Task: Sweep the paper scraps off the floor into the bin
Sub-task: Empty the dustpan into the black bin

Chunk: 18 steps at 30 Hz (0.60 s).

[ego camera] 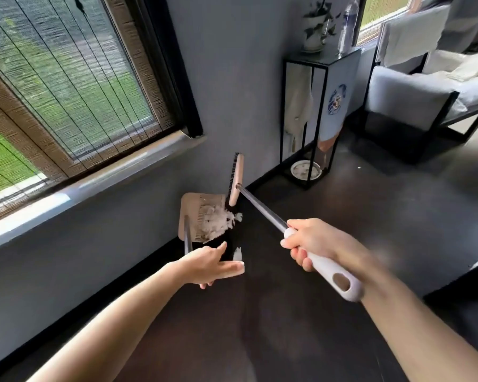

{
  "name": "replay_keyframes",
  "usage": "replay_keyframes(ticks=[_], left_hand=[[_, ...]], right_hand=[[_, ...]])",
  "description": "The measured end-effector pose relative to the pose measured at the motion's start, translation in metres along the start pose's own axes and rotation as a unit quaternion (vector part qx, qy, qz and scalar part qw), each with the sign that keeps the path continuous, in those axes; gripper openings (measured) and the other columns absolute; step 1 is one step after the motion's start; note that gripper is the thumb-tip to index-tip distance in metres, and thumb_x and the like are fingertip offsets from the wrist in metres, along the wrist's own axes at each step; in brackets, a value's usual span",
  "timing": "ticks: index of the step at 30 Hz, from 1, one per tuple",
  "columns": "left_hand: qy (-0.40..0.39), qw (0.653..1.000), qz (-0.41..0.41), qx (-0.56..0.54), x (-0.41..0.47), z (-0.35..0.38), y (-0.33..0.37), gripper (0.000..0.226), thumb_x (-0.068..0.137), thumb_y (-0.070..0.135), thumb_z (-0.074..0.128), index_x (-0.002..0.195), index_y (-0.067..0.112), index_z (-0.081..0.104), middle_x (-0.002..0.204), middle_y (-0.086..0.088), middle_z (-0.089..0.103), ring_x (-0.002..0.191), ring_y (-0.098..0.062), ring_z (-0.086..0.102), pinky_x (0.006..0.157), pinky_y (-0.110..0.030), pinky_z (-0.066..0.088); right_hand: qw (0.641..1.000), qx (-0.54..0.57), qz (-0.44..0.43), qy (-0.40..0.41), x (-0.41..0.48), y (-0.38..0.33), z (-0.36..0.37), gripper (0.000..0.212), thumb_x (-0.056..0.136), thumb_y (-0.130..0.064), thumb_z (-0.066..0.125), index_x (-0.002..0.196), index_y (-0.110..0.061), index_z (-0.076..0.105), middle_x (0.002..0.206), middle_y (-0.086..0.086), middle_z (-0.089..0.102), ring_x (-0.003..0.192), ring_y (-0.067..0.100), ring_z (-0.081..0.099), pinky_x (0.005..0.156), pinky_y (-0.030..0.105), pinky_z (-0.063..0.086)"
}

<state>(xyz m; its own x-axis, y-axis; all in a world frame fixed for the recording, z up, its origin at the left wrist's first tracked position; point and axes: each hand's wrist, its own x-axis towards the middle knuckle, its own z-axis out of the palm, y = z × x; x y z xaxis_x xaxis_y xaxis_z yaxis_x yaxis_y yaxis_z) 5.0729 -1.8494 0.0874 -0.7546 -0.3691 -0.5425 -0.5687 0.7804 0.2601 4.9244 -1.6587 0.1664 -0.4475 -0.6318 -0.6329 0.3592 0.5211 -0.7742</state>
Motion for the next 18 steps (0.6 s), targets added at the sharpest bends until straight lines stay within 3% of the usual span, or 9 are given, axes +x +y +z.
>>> replay_keyframes(ticks=[2, 4, 7, 9, 13, 18], left_hand=[[0.012, 0.999, 0.008, 0.048, 0.0, 0.006, 0.004, 0.076, 0.079, 0.083, 0.034, 0.097, 0.013, 0.06, 0.065, 0.001, 0.061, 0.056, -0.018, 0.062, 0.056, -0.03, 0.046], [0.049, 0.994, -0.002, 0.1, 0.0, 0.007, 0.005, 0.073, 0.078, 0.083, 0.032, 0.083, 0.016, 0.062, 0.073, 0.002, 0.059, 0.066, -0.017, 0.059, 0.056, -0.029, 0.041], [0.086, 0.98, -0.021, 0.178, 0.0, 0.004, 0.003, 0.071, 0.082, 0.079, 0.032, 0.093, 0.017, 0.064, 0.092, -0.004, 0.064, 0.088, -0.023, 0.064, 0.065, -0.03, 0.042], [0.095, 0.968, -0.009, 0.231, -0.001, 0.004, 0.001, 0.07, 0.085, 0.077, 0.031, 0.096, 0.015, 0.063, 0.094, -0.005, 0.066, 0.09, -0.025, 0.066, 0.064, -0.03, 0.042], [0.096, 0.943, 0.023, 0.319, -0.008, 0.011, 0.002, 0.061, 0.091, 0.069, 0.031, 0.101, 0.016, 0.061, 0.097, -0.002, 0.068, 0.093, -0.024, 0.067, 0.063, -0.028, 0.041], [0.057, 0.906, 0.096, 0.408, -0.022, 0.011, 0.0, 0.048, 0.098, 0.051, 0.024, 0.125, 0.023, 0.052, 0.106, -0.002, 0.063, 0.095, -0.027, 0.066, 0.061, -0.03, 0.039]], right_hand=[[1.0, 0.0, -0.017, 0.017, 0.007, 0.016, 0.016, 0.046, 0.093, 0.004, 0.048, 0.136, -0.002, 0.036, 0.063, 0.005, 0.039, 0.038, 0.006, 0.035, 0.036, 0.016, 0.029], [0.998, -0.03, -0.043, 0.033, 0.014, 0.042, 0.038, 0.053, 0.09, 0.005, 0.049, 0.141, -0.004, 0.035, 0.061, 0.007, 0.04, 0.04, 0.01, 0.037, 0.036, 0.02, 0.032], [0.996, -0.062, -0.059, 0.036, 0.016, 0.08, 0.059, 0.071, 0.087, 0.005, 0.047, 0.151, -0.019, 0.027, 0.064, 0.007, 0.047, 0.042, 0.012, 0.042, 0.039, 0.025, 0.039], [0.997, -0.047, -0.053, 0.025, 0.019, 0.093, 0.056, 0.077, 0.087, 0.004, 0.045, 0.153, -0.027, 0.02, 0.066, 0.006, 0.048, 0.043, 0.012, 0.041, 0.04, 0.024, 0.039], [0.998, -0.038, -0.053, 0.015, 0.025, 0.091, 0.044, 0.076, 0.089, 0.004, 0.044, 0.153, -0.028, 0.02, 0.067, 0.007, 0.047, 0.045, 0.012, 0.041, 0.039, 0.024, 0.039], [0.999, -0.002, -0.046, -0.005, 0.03, 0.083, 0.04, 0.074, 0.091, 0.006, 0.044, 0.153, -0.026, 0.019, 0.067, 0.007, 0.042, 0.044, 0.01, 0.037, 0.037, 0.021, 0.035]])
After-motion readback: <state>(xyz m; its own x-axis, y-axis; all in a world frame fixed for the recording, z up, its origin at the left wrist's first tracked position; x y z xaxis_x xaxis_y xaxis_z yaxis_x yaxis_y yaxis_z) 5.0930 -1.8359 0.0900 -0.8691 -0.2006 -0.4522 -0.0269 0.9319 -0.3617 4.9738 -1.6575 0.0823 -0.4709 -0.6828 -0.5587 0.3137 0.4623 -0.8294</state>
